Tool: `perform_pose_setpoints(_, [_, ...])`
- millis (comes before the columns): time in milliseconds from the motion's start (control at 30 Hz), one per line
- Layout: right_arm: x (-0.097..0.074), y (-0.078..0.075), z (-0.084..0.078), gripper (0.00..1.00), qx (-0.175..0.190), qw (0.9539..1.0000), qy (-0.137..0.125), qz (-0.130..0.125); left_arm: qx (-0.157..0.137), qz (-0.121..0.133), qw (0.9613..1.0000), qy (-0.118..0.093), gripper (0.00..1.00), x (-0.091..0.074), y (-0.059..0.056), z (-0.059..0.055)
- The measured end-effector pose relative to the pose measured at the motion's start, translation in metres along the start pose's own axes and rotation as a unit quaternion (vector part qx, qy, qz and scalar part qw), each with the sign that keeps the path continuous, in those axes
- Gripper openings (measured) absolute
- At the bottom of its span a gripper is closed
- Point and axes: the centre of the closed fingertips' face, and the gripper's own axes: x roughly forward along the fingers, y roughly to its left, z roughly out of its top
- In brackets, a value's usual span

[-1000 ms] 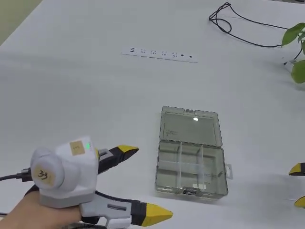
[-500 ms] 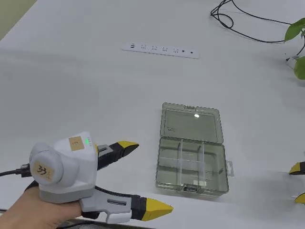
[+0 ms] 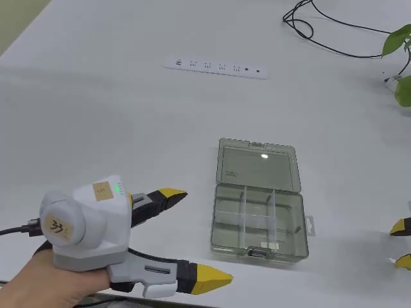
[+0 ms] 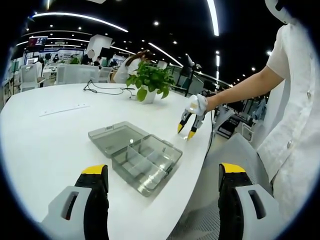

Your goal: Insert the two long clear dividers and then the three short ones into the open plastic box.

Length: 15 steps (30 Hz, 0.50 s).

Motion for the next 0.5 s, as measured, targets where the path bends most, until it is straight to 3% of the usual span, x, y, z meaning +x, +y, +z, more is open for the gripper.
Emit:
perform_pose_setpoints(133, [-0.009, -0.004, 0.013, 0.33, 0.003, 0.9998, -0.013, -0.017, 0.001, 0.001, 1.0000, -0.001, 0.93, -0.001, 0.001, 0.001])
perform_pose_setpoints(500, [-0.046, -0.015, 0.071, 0.33, 0.010, 0.9950, -0.071, -0.069, 0.005, -0.003, 0.9999, -0.011, 0.92, 0.000, -0.001, 0.008])
